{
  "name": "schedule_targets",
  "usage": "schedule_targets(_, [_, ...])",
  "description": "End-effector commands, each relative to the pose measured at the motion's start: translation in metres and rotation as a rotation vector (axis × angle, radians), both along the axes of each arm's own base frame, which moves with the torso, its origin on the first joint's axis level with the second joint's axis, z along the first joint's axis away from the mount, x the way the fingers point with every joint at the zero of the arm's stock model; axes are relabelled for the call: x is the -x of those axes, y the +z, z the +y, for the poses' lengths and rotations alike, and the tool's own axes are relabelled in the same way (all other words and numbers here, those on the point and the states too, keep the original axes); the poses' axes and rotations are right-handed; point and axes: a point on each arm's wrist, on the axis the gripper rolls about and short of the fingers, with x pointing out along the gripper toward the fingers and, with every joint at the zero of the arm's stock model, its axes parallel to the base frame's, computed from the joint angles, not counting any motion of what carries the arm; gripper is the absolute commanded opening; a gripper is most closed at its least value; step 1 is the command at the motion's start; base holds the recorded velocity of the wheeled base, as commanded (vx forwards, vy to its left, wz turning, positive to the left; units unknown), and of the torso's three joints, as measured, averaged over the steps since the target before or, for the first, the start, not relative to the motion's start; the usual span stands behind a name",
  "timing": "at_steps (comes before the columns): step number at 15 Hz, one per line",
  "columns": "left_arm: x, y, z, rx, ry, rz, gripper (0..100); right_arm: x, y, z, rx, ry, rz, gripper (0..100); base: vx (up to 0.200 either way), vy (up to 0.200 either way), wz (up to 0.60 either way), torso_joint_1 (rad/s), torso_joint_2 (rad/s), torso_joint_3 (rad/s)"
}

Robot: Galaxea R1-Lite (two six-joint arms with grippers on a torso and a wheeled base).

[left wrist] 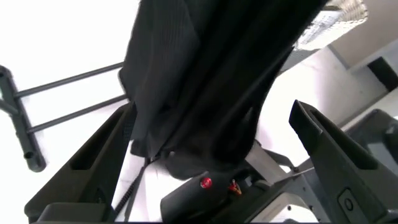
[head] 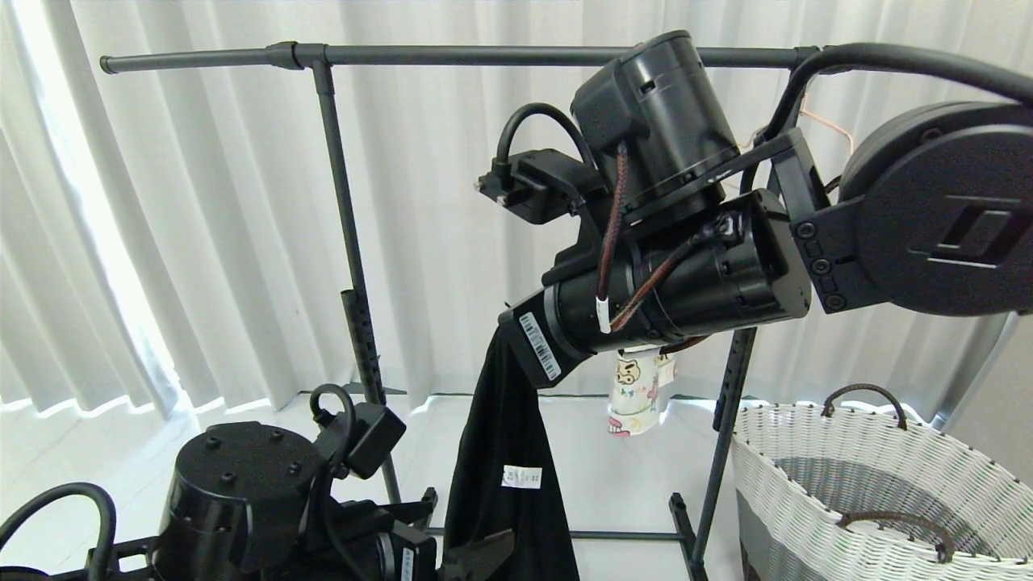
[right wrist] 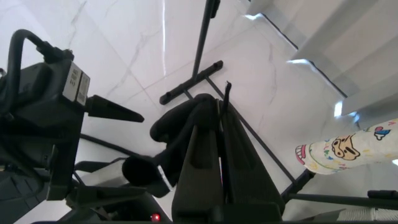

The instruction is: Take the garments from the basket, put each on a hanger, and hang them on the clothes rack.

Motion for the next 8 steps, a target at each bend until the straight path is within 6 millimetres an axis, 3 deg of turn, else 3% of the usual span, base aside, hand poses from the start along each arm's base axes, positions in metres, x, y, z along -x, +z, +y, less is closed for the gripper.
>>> schedule_targets(1, [-0.001, 0.003, 0.004, 0.011, 0.019, -0.007, 100, 0.001, 0.0, 0.001, -0.002, 0.004, 0.0, 0, 0.0, 0.0, 0.0, 0.0, 0.0, 0.0])
schedule_targets(4, [-0.01, -0.007, 0.007, -0.018, 0.061, 0.026, 100, 0.003, 0.001, 0.001, -0.005, 0.01, -0.002, 0, 0.0, 0.0, 0.0, 0.0, 0.0, 0.0])
schedule_targets(8, [-0.005, -0.02, -0.002, -0.064, 0.01, 0.069, 100, 0.004, 0.002, 0.001, -0.005, 0.01, -0.003, 0, 0.0, 0.0, 0.0, 0.0, 0.0, 0.0])
